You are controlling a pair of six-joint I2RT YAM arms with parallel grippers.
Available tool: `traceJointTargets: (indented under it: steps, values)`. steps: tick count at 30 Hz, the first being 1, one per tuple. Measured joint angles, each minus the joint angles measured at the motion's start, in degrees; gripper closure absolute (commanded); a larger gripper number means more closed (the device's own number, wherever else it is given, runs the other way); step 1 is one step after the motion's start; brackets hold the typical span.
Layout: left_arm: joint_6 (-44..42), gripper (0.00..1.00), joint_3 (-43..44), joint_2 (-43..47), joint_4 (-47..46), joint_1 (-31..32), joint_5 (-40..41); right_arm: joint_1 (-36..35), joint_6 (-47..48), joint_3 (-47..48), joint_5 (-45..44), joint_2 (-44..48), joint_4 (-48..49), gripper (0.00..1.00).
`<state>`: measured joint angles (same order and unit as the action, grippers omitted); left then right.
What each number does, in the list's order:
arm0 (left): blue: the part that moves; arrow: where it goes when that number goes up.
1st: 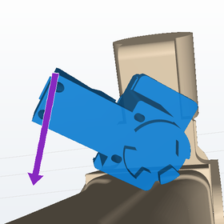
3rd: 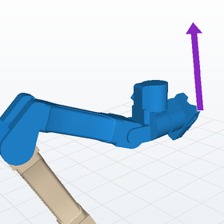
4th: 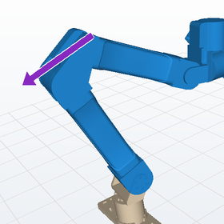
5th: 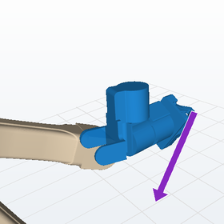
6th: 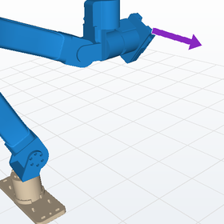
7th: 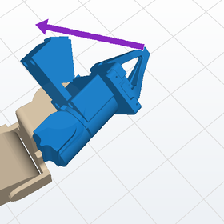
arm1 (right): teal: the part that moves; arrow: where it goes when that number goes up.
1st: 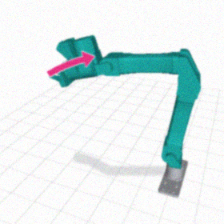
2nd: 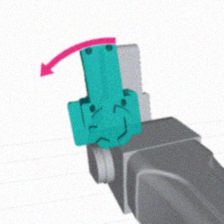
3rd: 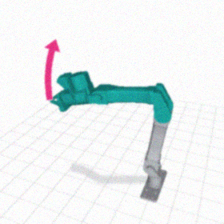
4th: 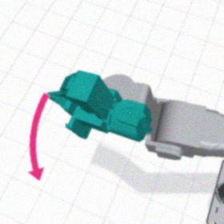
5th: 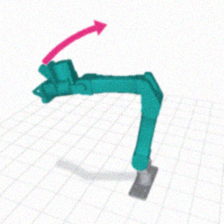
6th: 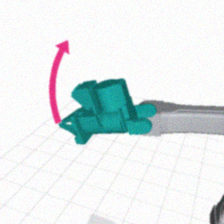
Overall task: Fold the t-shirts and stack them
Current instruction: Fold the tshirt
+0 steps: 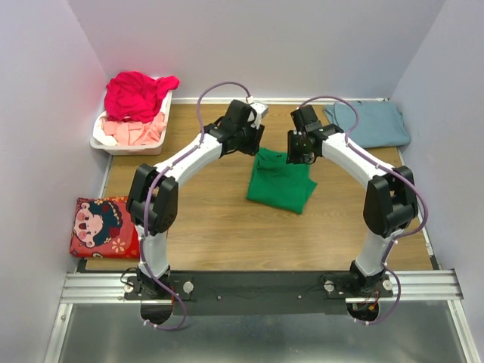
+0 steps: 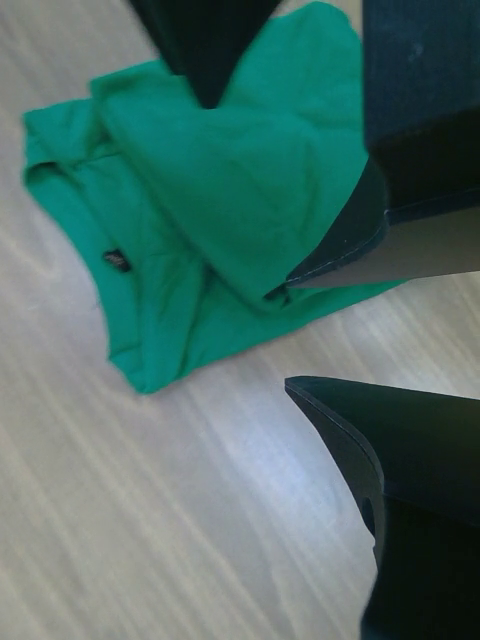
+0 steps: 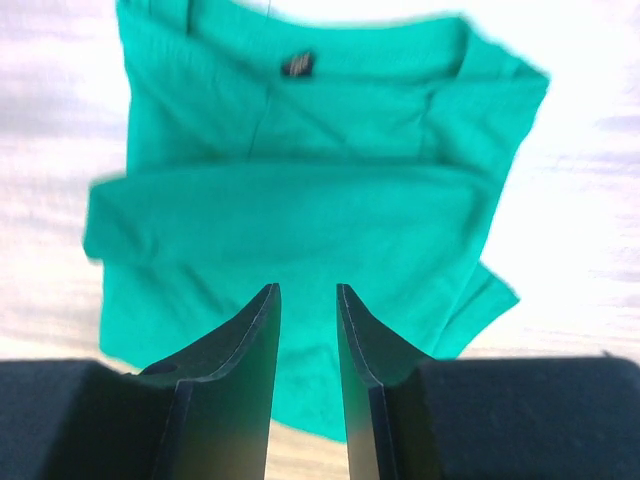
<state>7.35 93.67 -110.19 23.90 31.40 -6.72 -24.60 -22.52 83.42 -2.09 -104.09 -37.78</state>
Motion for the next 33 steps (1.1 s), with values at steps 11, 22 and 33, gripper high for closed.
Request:
traceJointTargets:
  steps: [11, 22, 33]
  values:
    - [-1.2, 0.56, -4.2, 2.0, 3.1, 5.0, -0.9, 0.9, -3.6, 3.7, -4.1, -3.8, -0.1, 0.63]
    - [-0.6, 0.56, -3.3, 0.3, 4.8, 7.3, -0.7, 4.9, -6.3, -1.1, -4.2, -3.8, 0.0, 0.64]
    - [0.8, 0.56, 2.0, -8.0, 5.4, 6.9, 4.5, 8.3, -6.4, -3.1, -4.3, -3.4, 0.0, 0.64]
